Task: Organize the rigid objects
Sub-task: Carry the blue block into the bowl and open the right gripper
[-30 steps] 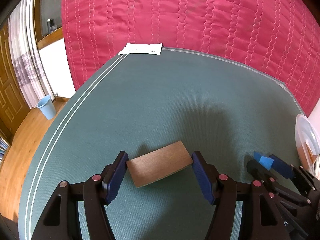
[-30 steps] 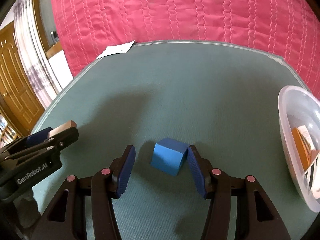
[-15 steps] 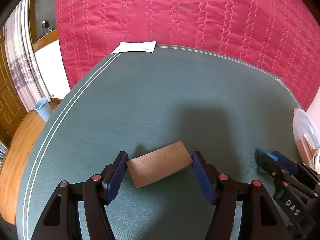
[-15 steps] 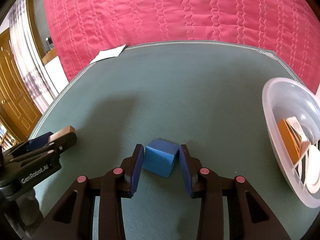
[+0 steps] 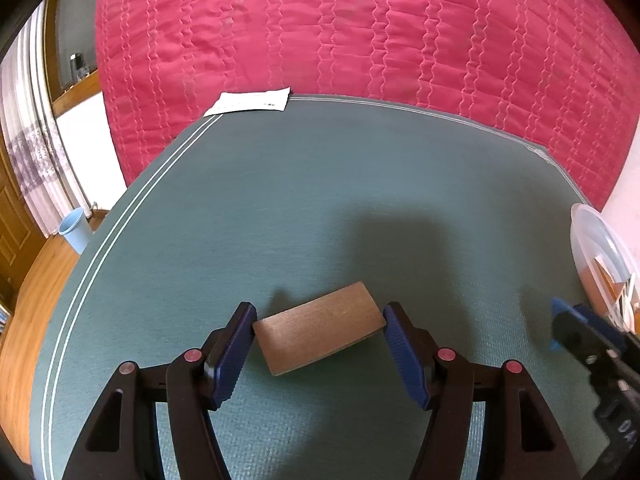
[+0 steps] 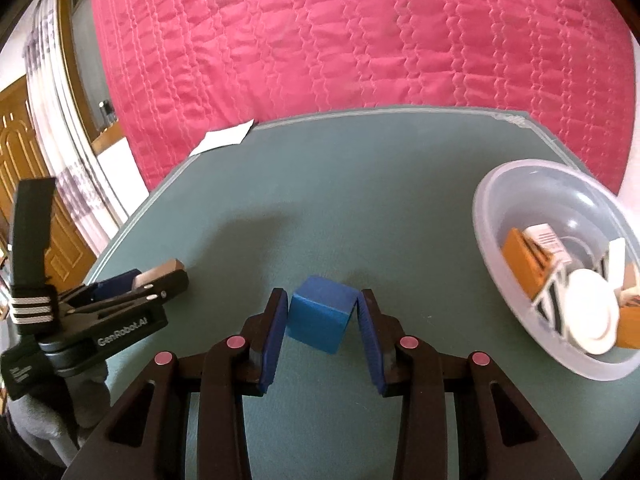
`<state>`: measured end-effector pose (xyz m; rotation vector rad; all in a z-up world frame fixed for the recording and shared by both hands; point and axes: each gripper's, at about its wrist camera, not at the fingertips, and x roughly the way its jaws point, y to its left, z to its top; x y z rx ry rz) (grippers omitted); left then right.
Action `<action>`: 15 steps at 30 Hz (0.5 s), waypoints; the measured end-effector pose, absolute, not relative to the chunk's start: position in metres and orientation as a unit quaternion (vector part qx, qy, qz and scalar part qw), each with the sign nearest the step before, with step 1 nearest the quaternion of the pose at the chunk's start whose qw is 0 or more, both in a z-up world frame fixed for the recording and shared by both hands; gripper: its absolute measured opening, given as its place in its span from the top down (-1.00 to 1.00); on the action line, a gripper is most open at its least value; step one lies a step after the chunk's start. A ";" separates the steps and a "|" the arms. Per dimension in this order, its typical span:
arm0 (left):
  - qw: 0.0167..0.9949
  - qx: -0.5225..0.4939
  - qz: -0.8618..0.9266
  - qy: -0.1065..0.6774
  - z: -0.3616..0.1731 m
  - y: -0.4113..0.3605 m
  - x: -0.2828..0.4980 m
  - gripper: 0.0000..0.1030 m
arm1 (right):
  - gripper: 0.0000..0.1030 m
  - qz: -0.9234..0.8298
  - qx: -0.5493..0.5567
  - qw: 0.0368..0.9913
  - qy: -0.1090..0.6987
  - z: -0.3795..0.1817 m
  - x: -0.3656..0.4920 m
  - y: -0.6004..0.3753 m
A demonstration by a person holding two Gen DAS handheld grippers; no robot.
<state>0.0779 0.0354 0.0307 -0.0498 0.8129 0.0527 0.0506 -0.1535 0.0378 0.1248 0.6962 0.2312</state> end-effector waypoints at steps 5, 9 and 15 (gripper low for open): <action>0.917 -0.021 0.029 0.397 0.029 0.034 0.080 -0.33 | 0.28 0.093 0.073 0.942 0.316 0.050 0.039 -0.175; 0.917 -0.018 0.030 0.397 0.028 0.032 0.079 -0.33 | 0.28 0.069 0.085 0.947 0.302 0.056 0.035 -0.195; 0.916 -0.011 0.035 0.399 0.024 0.029 0.080 -0.33 | 0.28 0.025 0.097 0.953 0.285 0.064 0.029 -0.232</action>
